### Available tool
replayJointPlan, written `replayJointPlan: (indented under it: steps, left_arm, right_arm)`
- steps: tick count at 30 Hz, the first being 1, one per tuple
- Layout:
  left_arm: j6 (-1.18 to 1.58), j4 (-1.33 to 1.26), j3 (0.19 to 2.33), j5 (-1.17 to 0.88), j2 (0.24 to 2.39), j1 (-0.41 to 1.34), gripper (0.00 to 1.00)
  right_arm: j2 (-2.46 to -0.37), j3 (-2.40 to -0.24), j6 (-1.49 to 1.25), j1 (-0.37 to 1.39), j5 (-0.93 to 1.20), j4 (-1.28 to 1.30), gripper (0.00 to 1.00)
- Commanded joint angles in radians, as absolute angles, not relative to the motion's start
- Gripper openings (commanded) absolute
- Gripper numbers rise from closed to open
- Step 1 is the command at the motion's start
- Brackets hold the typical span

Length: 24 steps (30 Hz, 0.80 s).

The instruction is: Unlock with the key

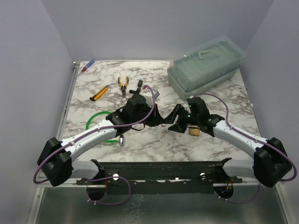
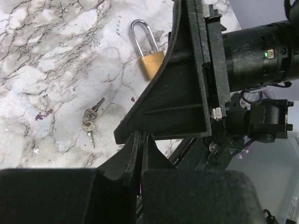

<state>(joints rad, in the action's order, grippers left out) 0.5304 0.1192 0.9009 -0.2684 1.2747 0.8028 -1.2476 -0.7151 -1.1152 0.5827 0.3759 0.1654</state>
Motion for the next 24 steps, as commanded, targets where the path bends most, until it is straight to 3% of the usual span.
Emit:
replayJointPlan:
  steps: [1, 5, 9, 18, 24]
  left_arm:
    - [0.539, 0.052, 0.902, -0.334, 1.242, 0.808, 0.00]
    - [0.544, 0.035, 0.895, -0.334, 1.239, 0.808, 0.00]
    - [0.548, 0.023, 0.889, -0.330, 1.243, 0.808, 0.00]
    - [0.563, -0.013, 0.869, -0.278, 1.247, 0.808, 0.00]
    - [0.576, -0.058, 0.847, -0.263, 1.260, 0.808, 0.00]
  right_arm:
    - [-1.266, -0.733, -1.184, 0.587, 0.433, 0.108, 0.67]
    - [-1.270, -0.741, -1.198, 0.587, 0.447, 0.096, 0.65]
    - [-1.265, -0.741, -1.211, 0.587, 0.455, 0.086, 0.55]
    - [-1.253, -0.734, -1.254, 0.587, 0.492, 0.084, 0.59]
    - [-1.243, -0.732, -1.285, 0.588, 0.516, 0.068, 0.57]
